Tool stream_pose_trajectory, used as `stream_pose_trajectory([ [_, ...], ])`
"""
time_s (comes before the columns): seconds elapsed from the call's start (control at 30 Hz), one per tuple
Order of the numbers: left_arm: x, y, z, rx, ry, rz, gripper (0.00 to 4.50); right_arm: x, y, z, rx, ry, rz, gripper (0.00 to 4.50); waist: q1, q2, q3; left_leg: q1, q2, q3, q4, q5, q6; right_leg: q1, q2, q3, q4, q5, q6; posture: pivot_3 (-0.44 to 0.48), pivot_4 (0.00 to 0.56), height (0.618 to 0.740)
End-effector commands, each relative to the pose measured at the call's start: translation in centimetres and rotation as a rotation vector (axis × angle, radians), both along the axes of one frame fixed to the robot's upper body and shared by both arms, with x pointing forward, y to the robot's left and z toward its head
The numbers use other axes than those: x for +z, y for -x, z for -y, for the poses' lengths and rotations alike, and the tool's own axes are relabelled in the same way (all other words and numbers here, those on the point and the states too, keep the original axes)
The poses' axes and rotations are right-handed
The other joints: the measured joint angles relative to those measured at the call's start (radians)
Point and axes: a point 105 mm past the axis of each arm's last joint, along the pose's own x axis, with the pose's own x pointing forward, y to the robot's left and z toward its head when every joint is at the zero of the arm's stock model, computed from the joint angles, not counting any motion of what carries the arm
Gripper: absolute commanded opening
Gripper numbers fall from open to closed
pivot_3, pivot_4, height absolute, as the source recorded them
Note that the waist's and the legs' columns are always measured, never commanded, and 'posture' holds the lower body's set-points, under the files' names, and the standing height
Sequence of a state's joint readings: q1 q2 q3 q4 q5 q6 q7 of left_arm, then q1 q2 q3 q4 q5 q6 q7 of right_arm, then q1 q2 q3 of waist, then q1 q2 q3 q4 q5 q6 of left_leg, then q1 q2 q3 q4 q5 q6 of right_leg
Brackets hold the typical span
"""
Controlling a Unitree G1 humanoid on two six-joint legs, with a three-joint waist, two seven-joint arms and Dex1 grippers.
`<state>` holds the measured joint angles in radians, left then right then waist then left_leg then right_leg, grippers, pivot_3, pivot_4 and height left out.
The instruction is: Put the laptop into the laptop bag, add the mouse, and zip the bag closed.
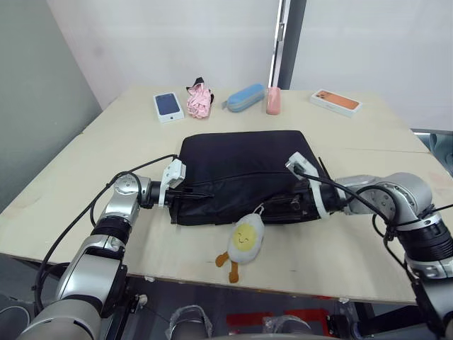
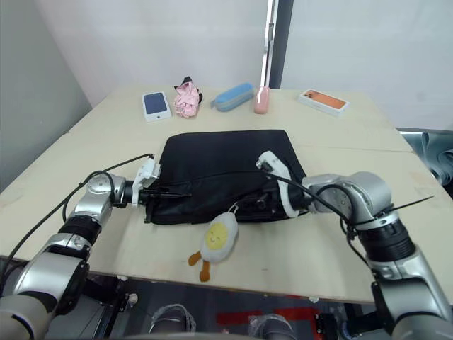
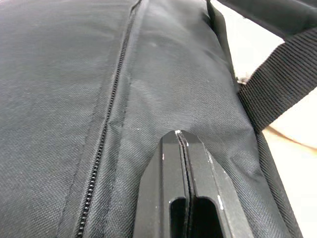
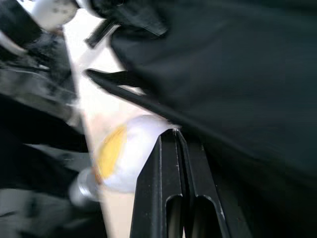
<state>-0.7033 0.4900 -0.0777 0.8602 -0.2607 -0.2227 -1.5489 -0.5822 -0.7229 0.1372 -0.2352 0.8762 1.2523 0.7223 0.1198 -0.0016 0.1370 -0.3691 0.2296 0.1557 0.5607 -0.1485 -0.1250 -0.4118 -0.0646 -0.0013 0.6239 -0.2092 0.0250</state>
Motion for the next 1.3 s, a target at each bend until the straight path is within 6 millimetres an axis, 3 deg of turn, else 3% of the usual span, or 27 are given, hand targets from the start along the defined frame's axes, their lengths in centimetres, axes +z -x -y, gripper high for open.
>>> stream_pose_trajectory([
  [0.03, -1.3, 0.4, -0.7, 0.022, -0.028, -0.051, 0.00, 1.3, 0.6, -0.6, 0.085, -0.033, 0.068, 0.03, 0.000, 0.000, 0.000, 0.000, 0.000, 0.000, 0.000, 0.000, 0.000, 0.000, 0.000, 0.000, 0.000, 0.000, 0.000, 0.000, 0.150, 0.740],
  [0.2, -1.2, 0.3, -0.8, 0.026, -0.031, -0.048, 0.00, 0.7, 5.1, -1.3, 0.276, -0.047, 0.003, 1.51, 0.003, 0.000, 0.000, 0.000, 0.000, 0.000, 0.000, -0.002, 0.004, 0.000, 0.000, 0.000, 0.000, 0.000, 0.000, 0.000, 0.150, 0.740],
  [0.23, -1.2, 0.3, -0.8, 0.026, -0.031, -0.047, 0.00, 0.5, 5.6, -1.1, 0.286, -0.034, -0.004, 2.03, 0.003, 0.000, 0.000, 0.000, 0.000, 0.000, 0.000, -0.003, 0.005, 0.000, 0.000, 0.000, 0.000, 0.000, 0.000, 0.000, 0.150, 0.740],
  [0.43, -1.2, 0.2, -0.8, 0.027, -0.034, -0.047, 0.00, 0.0, 3.8, 1.0, 0.138, 0.026, -0.027, 3.98, -0.001, 0.000, 0.000, 0.001, 0.000, 0.001, 0.000, -0.003, 0.005, 0.001, 0.000, 0.001, 0.001, 0.000, 0.000, 0.000, 0.150, 0.740],
  [0.57, -1.2, 0.1, -0.6, 0.023, -0.037, -0.045, 0.00, 1.1, 5.6, 0.7, 0.225, -0.001, -0.018, 3.98, 0.001, 0.000, 0.000, 0.001, 0.000, 0.001, 0.000, -0.003, 0.005, 0.000, 0.000, 0.001, 0.001, 0.000, 0.000, 0.000, 0.150, 0.740],
  [0.73, -1.2, 0.0, -0.6, 0.024, -0.039, -0.040, 0.00, -1.3, 6.3, 0.3, 0.192, 0.028, -0.105, 3.98, 0.002, 0.000, 0.000, 0.001, 0.000, 0.001, 0.000, -0.003, 0.005, 0.000, 0.000, 0.001, 0.000, 0.000, 0.000, 0.000, 0.150, 0.740],
  [0.83, -1.1, 0.1, -0.6, 0.021, -0.040, -0.038, 0.00, -2.8, 5.8, 0.0, 0.142, 0.057, -0.113, 3.98, 0.000, 0.001, 0.000, 0.001, 0.000, 0.001, 0.000, -0.003, 0.005, 0.000, 0.000, 0.001, 0.001, 0.000, 0.000, 0.000, 0.150, 0.740],
  [1.03, -1.0, 0.2, -0.8, 0.015, -0.046, -0.039, 0.00, -2.8, 4.2, -0.6, 0.075, 0.021, -0.100, 3.98, -0.004, 0.001, 0.000, 0.001, 0.000, 0.001, 0.000, -0.003, 0.005, 0.000, 0.000, 0.001, 0.001, 0.000, 0.000, 0.000, 0.150, 0.740],
  [1.17, -0.8, 0.1, -0.9, 0.016, -0.049, -0.035, 0.00, -2.5, 3.7, -2.2, 0.081, -0.046, -0.109, 3.98, -0.007, 0.001, 0.000, 0.001, 0.000, 0.001, 0.000, -0.003, 0.005, 0.000, 0.000, 0.001, 0.001, 0.000, 0.000, 0.000, 0.150, 0.740],
  [1.3, -0.6, 0.0, -0.9, 0.017, -0.049, -0.030, 0.00, -3.5, 3.6, -4.1, 0.085, -0.054, -0.137, 3.98, -0.010, 0.001, 0.000, 0.000, 0.000, 0.001, 0.000, -0.003, 0.005, -0.001, 0.000, 0.000, 0.001, 0.000, 0.000, 0.000, 0.150, 0.740],
])
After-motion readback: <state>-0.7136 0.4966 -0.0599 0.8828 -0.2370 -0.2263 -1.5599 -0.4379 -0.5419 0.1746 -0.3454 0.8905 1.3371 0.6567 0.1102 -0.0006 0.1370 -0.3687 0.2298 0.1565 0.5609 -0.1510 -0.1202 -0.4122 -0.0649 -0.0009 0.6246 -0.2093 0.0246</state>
